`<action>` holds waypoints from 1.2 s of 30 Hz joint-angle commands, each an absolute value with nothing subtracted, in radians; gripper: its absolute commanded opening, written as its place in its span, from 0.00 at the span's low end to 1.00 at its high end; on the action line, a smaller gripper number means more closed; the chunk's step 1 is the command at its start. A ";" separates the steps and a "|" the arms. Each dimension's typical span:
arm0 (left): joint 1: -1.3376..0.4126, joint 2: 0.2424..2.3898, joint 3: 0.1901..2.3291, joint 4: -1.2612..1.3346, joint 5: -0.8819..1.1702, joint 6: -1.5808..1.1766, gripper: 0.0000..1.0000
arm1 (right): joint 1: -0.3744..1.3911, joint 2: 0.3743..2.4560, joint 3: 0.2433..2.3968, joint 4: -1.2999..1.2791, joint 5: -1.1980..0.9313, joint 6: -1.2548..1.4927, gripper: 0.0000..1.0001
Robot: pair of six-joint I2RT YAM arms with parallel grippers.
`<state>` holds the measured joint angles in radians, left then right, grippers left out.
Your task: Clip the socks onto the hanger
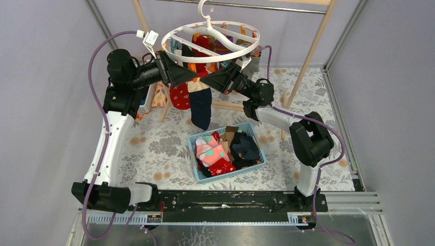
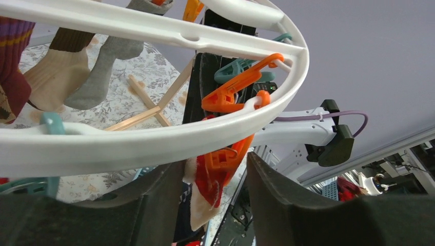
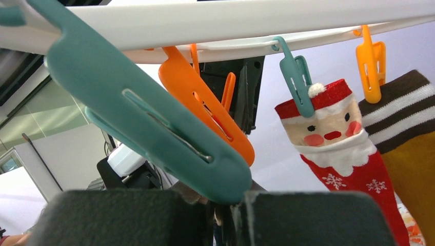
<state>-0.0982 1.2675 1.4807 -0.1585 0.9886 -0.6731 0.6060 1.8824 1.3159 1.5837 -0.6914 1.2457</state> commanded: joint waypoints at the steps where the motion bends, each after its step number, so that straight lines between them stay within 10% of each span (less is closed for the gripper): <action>1: -0.088 1.240 1.501 -0.201 1.000 -0.634 0.58 | 0.607 1.872 1.365 1.710 -0.648 1.238 0.11; 9: -0.078 1.192 1.401 -0.219 1.002 -0.590 0.66 | 0.610 1.860 1.360 1.711 -0.633 1.240 0.22; 21: -0.077 1.191 1.360 -0.143 1.004 -0.634 0.06 | 0.624 1.827 1.287 1.711 -0.598 1.219 0.48; 29: -0.063 1.171 1.377 -0.178 0.986 -0.600 0.00 | 0.607 1.757 1.139 1.712 -0.506 1.134 0.86; 36: -0.061 1.158 1.401 -0.258 0.958 -0.541 0.00 | 0.598 1.739 1.086 1.715 -0.426 1.086 0.88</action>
